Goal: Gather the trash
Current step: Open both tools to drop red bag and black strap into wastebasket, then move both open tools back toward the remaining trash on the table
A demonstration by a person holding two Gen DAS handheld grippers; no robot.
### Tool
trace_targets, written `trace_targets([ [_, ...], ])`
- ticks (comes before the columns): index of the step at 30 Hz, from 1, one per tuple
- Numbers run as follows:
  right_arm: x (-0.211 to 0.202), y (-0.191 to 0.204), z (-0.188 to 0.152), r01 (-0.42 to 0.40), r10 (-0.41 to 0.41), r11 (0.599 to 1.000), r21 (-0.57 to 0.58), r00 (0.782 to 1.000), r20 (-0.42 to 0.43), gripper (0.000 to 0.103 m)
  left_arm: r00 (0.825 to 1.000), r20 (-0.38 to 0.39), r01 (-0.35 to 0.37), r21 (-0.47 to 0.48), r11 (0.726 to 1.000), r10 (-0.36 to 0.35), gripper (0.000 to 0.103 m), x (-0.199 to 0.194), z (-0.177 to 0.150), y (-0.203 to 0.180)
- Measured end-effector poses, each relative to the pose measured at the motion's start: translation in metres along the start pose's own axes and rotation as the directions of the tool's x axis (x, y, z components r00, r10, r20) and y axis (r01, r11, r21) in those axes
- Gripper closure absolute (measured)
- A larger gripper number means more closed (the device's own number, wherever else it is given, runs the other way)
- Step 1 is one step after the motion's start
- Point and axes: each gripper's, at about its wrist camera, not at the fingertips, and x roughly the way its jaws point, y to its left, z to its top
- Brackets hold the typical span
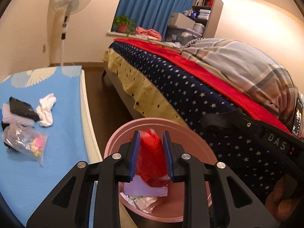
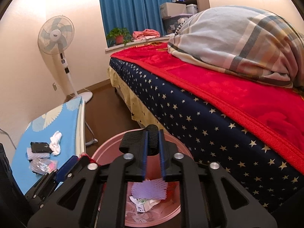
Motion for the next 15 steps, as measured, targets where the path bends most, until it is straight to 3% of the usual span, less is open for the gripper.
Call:
trace_targets([
  [2,0.002,-0.001,-0.001,0.001,-0.001,1.000,0.009,1.000,-0.008,0.068,1.000,-0.005,0.011,-0.028,1.000,-0.011,0.070,0.000,0.000,0.005],
  [3,0.002,-0.001,-0.002,0.003,-0.003,1.000,0.012,1.000,-0.006,0.067,1.000,-0.004,0.012,-0.041,0.999,-0.012,0.065,0.000,0.000,0.009],
  [15,-0.012,0.010,-0.001,-0.058,0.058,0.998,-0.001,0.998,0.036,0.067,0.999,0.017,-0.045,-0.021,0.999,0.045,0.065,-0.021,0.004,0.018],
])
